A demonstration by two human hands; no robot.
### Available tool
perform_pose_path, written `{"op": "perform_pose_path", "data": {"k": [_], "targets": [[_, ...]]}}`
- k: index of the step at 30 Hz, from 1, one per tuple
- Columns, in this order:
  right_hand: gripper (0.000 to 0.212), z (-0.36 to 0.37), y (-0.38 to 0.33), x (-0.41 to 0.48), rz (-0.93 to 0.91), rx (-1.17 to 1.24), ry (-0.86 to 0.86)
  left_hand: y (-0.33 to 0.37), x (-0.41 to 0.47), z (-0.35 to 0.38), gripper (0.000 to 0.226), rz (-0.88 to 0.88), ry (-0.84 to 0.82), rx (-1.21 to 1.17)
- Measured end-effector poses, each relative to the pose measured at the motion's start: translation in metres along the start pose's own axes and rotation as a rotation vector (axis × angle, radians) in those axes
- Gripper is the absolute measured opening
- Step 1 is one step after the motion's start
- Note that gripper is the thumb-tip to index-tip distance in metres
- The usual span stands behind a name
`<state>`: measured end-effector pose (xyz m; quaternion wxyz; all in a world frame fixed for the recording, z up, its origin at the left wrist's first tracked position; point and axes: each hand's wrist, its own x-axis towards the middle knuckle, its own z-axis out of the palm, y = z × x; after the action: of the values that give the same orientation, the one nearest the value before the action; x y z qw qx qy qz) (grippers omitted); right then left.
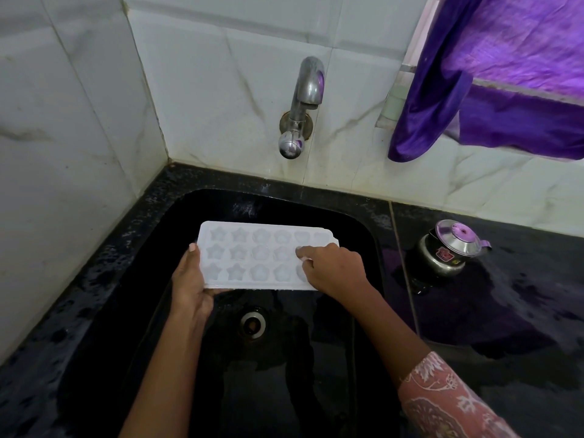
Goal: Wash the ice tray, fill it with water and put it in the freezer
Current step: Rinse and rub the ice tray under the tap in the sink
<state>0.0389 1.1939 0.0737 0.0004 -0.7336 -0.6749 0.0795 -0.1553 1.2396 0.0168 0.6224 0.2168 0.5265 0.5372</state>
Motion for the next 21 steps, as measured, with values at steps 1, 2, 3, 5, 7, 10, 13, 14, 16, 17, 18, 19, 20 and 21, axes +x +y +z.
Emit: {"op": "perform_pose_path", "data": {"k": [1,2,3,5,7,10,13,14,16,17,18,19,20,21], "targets": [[0.031,0.001,-0.002,0.000,0.003,-0.003,0.001,0.000,0.000,0.000,0.036,0.000,0.001,-0.001],[0.030,0.002,-0.003,0.001,0.007,-0.005,-0.001,0.000,0.000,0.000,0.035,0.000,0.003,-0.001],[0.031,0.002,-0.003,0.001,0.011,-0.003,-0.008,0.000,0.000,0.001,0.036,0.000,0.005,-0.003],[0.032,0.003,-0.002,0.001,0.018,0.008,-0.026,0.000,0.001,0.000,0.037,-0.001,0.009,-0.007],[0.034,0.003,0.000,-0.001,0.016,0.010,-0.025,-0.001,0.002,0.000,0.037,-0.002,0.009,-0.009],[0.036,0.003,0.001,-0.003,0.007,-0.004,-0.003,-0.003,0.004,-0.001,0.035,-0.009,0.001,-0.009],[0.035,0.003,0.001,-0.002,0.012,-0.006,0.014,-0.004,0.005,0.000,0.035,-0.027,-0.008,-0.009],[0.034,0.003,0.001,-0.002,0.015,-0.011,0.017,-0.005,0.005,0.000,0.035,-0.033,-0.010,-0.013],[0.032,0.001,0.000,-0.002,0.023,-0.026,0.031,-0.006,0.004,0.000,0.034,-0.037,-0.009,-0.022],[0.032,-0.001,-0.001,-0.002,0.026,-0.032,0.051,-0.006,0.004,0.001,0.034,-0.035,-0.009,-0.025],[0.032,-0.003,-0.003,-0.003,0.026,-0.031,0.076,-0.006,0.004,0.001,0.034,-0.032,-0.009,-0.028],[0.034,-0.005,-0.005,-0.003,0.020,-0.020,0.099,-0.005,0.004,0.002,0.034,-0.031,-0.008,-0.030],[0.035,-0.007,-0.007,-0.003,0.010,-0.001,0.111,-0.005,0.004,0.002,0.034,-0.031,-0.004,-0.032],[0.036,-0.007,-0.010,-0.003,-0.004,0.021,0.107,-0.005,0.005,0.002,0.034,-0.031,-0.001,-0.032]]}}
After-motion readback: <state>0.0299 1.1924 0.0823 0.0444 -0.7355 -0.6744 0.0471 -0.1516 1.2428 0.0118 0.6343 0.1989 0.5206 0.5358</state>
